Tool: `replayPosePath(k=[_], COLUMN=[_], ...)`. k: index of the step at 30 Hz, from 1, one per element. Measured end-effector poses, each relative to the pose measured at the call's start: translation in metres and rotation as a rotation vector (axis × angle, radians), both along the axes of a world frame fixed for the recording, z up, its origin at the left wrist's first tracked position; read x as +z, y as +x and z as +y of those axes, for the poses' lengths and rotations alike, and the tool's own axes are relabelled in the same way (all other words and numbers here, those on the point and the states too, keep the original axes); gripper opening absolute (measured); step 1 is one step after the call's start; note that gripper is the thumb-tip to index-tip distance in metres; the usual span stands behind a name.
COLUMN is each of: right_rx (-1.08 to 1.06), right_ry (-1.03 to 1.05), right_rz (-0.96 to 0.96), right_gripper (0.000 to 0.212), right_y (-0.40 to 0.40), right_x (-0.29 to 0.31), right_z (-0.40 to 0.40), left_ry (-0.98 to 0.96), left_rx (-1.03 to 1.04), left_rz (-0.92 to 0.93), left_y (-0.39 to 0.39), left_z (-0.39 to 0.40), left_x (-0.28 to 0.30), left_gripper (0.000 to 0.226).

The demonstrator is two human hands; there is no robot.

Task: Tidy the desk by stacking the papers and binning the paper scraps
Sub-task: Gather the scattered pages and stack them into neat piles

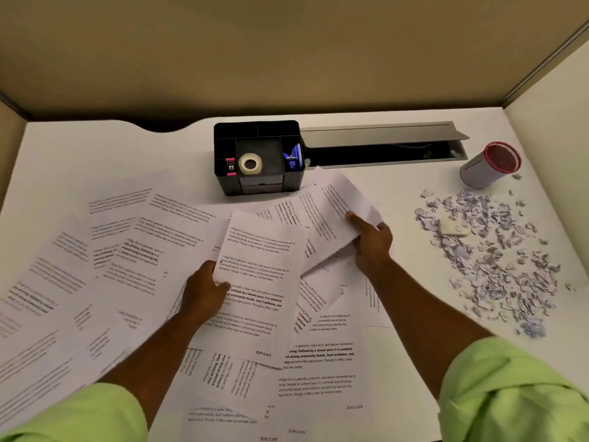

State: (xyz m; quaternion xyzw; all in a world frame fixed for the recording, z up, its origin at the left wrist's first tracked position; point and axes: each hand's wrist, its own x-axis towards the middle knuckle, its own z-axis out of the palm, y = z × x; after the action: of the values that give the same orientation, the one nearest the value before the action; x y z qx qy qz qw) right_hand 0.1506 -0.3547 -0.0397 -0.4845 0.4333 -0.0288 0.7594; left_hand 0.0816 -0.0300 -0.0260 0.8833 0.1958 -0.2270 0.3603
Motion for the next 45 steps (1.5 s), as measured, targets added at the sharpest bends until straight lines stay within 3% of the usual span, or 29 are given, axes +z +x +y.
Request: replayPosePath(k=[3, 7, 10, 13, 19, 24, 27, 29, 31, 33, 36, 38, 45], right_rx=[0.068, 0.224, 0.341, 0.483, 0.694, 1.004, 1.003, 0.833, 0.602, 0.575, 0.696, 0.823, 1.104], right_ry=[0.051, -0.229, -0.372, -0.283, -0.229, -0.263, -0.249, -0.265, -0.371, -0.603, -0.993, -1.187, -1.405], right_rz=[0.046, 0.174, 0.152, 0.120, -0.009, -0.072, -0.115, -0.084, 0.041, 0.175, 0.281, 0.295, 0.270], right_gripper=[0.055, 0.038, 0.032, 0.025, 0.037, 0.044, 0.037, 0.034, 0.042, 0.056, 0.070, 0.062, 0.099], right_y=[-0.015, -0.022, -0.024, -0.036, -0.043, -0.028, -0.022, -0.019, -0.018, -0.027, -0.056, -0.078, -0.119], right_x=[-0.007, -0.015, -0.006, 0.003, 0.016, 0.029, 0.033, 0.029, 0.022, 0.012, -0.006, -0.012, -0.014], right_z=[0.018, 0.032, 0.026, 0.009, -0.005, -0.001, 0.004, 0.010, 0.017, 0.023, 0.032, 0.041, 0.068], left_ry=[-0.008, -0.042, -0.095, -0.165, -0.158, -0.241, -0.247, -0.222, -0.187, -0.160, -0.159, -0.164, -0.087], left_rx=[0.007, 0.020, 0.046, 0.060, 0.076, 0.005, -0.007, 0.034, 0.089, 0.126, 0.169, 0.181, 0.147], left_rz=[0.016, -0.018, -0.043, -0.048, -0.096, -0.031, -0.048, -0.084, -0.116, -0.129, -0.121, -0.104, -0.036], left_y=[0.000, -0.002, -0.004, -0.005, -0.006, -0.006, -0.006, -0.004, -0.002, -0.002, -0.008, -0.011, -0.013], left_z=[0.001, 0.004, 0.004, -0.001, -0.017, -0.015, -0.015, -0.014, -0.009, 0.000, 0.016, 0.022, 0.021], left_x=[0.002, 0.006, 0.010, 0.014, 0.018, 0.012, 0.010, 0.011, 0.011, 0.011, 0.009, 0.008, -0.001], left_gripper=[0.036, 0.031, 0.038, 0.043, 0.046, 0.035, 0.033, 0.030, 0.031, 0.037, 0.046, 0.047, 0.031])
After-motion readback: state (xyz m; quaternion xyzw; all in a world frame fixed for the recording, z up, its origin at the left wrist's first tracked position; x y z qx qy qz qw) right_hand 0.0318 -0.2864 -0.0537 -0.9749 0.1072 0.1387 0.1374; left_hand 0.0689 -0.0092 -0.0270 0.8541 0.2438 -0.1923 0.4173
